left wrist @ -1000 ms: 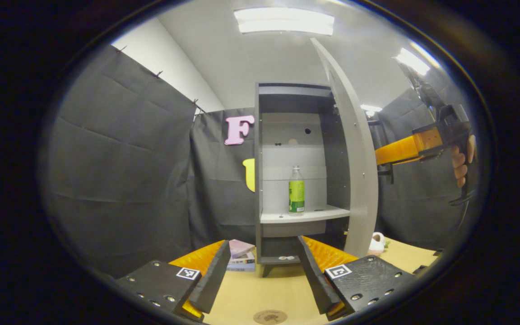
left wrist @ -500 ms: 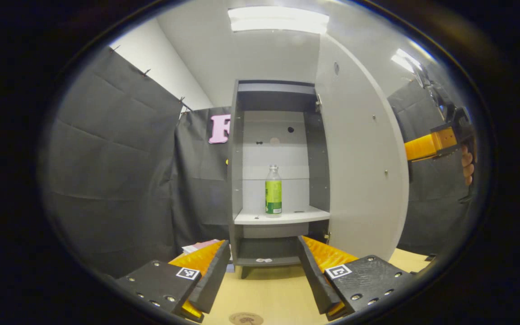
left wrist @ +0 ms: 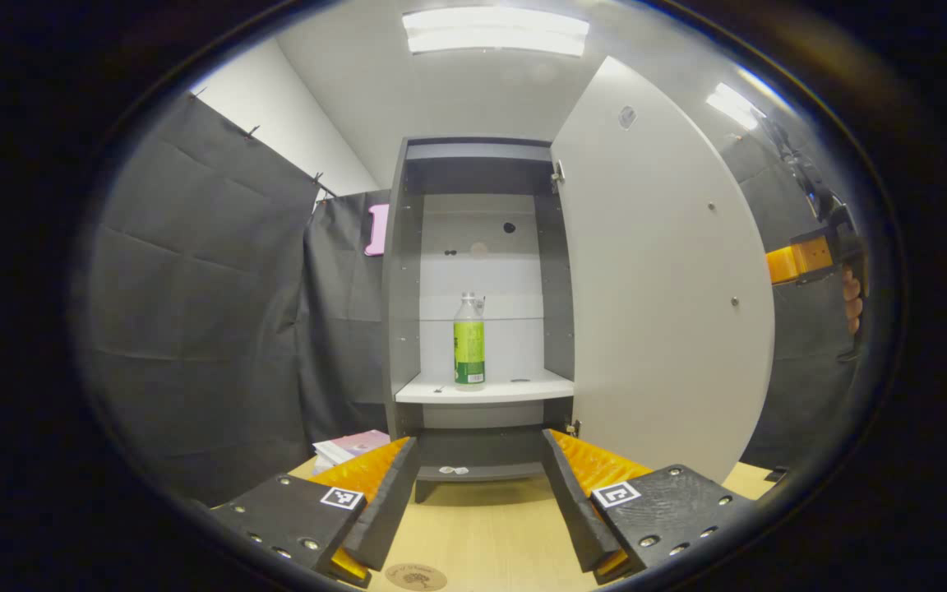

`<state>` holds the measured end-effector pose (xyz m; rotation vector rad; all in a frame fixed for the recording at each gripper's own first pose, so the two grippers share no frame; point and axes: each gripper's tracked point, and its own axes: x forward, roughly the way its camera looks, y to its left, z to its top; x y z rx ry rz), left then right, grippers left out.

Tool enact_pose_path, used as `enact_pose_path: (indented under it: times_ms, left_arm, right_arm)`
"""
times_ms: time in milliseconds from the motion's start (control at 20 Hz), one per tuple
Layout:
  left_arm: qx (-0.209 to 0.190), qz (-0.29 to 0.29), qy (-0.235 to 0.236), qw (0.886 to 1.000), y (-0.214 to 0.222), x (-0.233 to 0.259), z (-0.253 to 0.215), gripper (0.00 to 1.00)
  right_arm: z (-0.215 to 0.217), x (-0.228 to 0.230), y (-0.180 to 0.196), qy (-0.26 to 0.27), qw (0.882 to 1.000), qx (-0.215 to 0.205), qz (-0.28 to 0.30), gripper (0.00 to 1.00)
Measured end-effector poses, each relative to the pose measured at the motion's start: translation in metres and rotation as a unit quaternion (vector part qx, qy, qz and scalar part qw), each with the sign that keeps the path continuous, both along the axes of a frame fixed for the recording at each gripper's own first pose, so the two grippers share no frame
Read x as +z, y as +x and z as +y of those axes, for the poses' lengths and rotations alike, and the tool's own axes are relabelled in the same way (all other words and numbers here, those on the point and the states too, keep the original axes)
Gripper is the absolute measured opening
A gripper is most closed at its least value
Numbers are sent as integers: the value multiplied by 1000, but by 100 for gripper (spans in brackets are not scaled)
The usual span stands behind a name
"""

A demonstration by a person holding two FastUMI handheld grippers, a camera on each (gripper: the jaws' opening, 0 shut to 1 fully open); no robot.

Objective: Open the cabinet door with the right hand, grasp the bottle in the cabinet with the left hand and place it on the coaster, then close the cabinet door with the right hand.

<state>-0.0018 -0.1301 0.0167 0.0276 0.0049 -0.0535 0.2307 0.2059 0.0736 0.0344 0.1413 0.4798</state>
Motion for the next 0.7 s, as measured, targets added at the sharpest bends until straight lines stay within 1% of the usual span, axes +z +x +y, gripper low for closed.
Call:
enact_pose_path:
  times_ms: [100, 200, 250, 300, 350, 400, 450, 500, 550, 600, 650, 700]
  left_arm:
    - [10, -1, 4, 1000, -1, 2, -1, 89]
    - [18, -1, 9, 1000, 1, 4, 2, 89]
    - [19, -1, 11, 1000, 2, 4, 2, 89]
    - [19, -1, 13, 1000, 3, 6, 2, 85]
    - [17, -1, 16, 1000, 5, 7, 2, 89]
    - [14, -2, 17, 1000, 8, 10, 2, 89]
    - [9, -3, 18, 1000, 17, 15, 2, 84]
    - [3, -5, 17, 1000, 26, 18, 2, 89]
    - [-4, -7, 16, 1000, 38, 20, 3, 89]
    - [-11, -6, 14, 1000, 49, 21, 4, 84]
    - [-21, -5, 11, 1000, 60, 23, 5, 84]
    - [-31, -6, 6, 999, 71, 28, 3, 80]
  right_arm:
    - [1, 5, 0, 0, 1000, 10, -11, 14]
    - [-8, 2, 7, -18, 999, 7, -26, 14]
    - [-10, 3, 10, -16, 999, 4, -29, 14]
    - [-8, 2, 10, -8, 1000, 2, -26, 14]
    - [-4, 2, 6, 5, 1000, 4, -19, 14]
    - [-1, 2, 2, 17, 1000, 7, -14, 14]
    - [0, 4, -1, 22, 1000, 4, -13, 16]
    - [-4, 5, 0, 20, 1000, -5, -18, 18]
    - [-9, 6, 0, 16, 999, -16, -23, 20]
    - [-15, 7, 1, 10, 999, -33, -28, 26]
    - [-22, 6, 4, 3, 998, -49, -33, 31]
    - [-28, 7, 4, -5, 997, -66, -40, 57]
